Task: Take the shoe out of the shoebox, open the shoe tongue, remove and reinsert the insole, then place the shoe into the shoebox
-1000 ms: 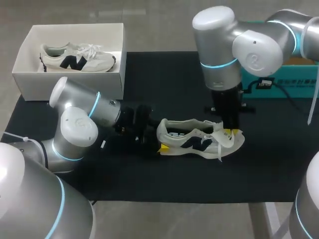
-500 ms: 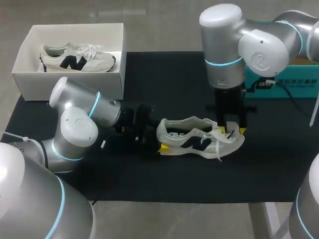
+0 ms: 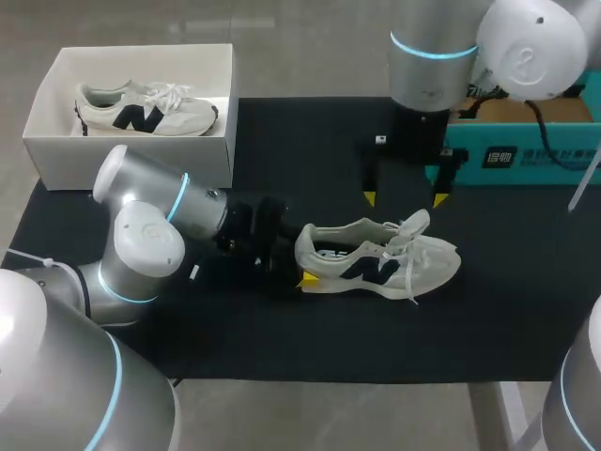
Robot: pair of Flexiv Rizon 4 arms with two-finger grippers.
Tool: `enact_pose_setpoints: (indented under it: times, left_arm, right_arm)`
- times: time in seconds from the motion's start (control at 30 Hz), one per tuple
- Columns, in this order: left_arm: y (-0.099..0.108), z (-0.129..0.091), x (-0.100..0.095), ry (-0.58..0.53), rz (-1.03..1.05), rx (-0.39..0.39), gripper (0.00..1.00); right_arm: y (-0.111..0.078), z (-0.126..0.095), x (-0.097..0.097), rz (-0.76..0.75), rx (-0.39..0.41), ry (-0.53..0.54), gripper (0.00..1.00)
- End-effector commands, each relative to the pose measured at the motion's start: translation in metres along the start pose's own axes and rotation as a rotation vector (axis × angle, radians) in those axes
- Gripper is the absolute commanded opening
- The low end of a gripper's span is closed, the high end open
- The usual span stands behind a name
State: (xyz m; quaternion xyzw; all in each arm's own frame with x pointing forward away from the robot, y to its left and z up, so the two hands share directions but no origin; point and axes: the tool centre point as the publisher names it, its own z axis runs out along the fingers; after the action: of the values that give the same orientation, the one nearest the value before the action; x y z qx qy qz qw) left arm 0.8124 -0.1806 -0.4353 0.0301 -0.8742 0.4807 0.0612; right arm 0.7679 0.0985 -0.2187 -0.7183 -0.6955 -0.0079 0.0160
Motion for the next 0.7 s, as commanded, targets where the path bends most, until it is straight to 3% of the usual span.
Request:
enact_pose_setpoints:
  times: [0.03, 0.2, 0.67, 0.7]
  left_arm:
    - [0.004, 0.005, -0.003, 0.0, -0.001, -0.002, 0.0]
    - [0.004, 0.005, -0.003, 0.0, -0.001, -0.002, 0.0]
    - [0.004, 0.005, -0.003, 0.0, -0.001, -0.002, 0.0]
    - [0.004, 0.005, -0.003, 0.0, -0.001, -0.002, 0.0]
  right_arm:
    - [-0.015, -0.005, 0.022, -0.598, 0.104, 0.148, 1.0]
    - [-0.039, 0.008, 0.044, -0.946, 0.314, 0.08, 1.0]
    - [-0.039, 0.008, 0.044, -0.946, 0.314, 0.08, 1.0]
    - [-0.035, 0.007, 0.044, -1.018, 0.289, 0.074, 1.0]
